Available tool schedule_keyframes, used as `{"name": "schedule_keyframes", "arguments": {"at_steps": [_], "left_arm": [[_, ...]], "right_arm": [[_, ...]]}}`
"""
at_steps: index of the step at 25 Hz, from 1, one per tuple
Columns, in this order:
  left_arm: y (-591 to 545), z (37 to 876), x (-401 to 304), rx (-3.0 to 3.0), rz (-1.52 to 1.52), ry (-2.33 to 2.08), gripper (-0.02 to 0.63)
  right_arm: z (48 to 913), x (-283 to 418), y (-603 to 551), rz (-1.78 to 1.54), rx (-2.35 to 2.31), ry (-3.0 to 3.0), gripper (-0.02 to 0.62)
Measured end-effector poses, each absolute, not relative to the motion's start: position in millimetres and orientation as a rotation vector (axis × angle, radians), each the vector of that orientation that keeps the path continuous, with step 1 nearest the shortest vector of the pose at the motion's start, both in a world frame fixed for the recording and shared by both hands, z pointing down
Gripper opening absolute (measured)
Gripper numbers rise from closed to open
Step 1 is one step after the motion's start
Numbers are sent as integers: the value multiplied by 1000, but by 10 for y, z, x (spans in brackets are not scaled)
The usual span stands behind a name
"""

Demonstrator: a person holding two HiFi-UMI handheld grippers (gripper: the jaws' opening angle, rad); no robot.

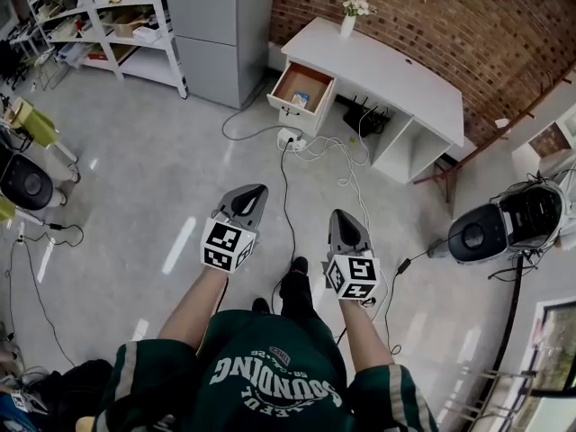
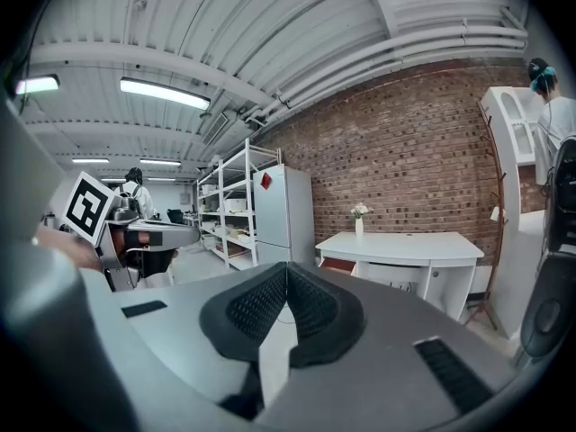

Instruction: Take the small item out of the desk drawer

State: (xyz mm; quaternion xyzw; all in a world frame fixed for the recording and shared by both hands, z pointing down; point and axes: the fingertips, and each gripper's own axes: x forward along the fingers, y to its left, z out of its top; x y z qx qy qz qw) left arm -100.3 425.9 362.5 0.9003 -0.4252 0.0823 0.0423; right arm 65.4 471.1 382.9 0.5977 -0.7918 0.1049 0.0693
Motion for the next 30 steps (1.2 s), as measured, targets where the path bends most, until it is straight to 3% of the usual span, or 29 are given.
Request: {"name": "schedule_keyframes", "arguments": {"at_steps": [30], "left_arm": [[2504, 3752, -269, 2673, 323, -1389, 17]], "right_arm": [[3949, 1135, 2757, 339, 1615, -2492, 25]]}}
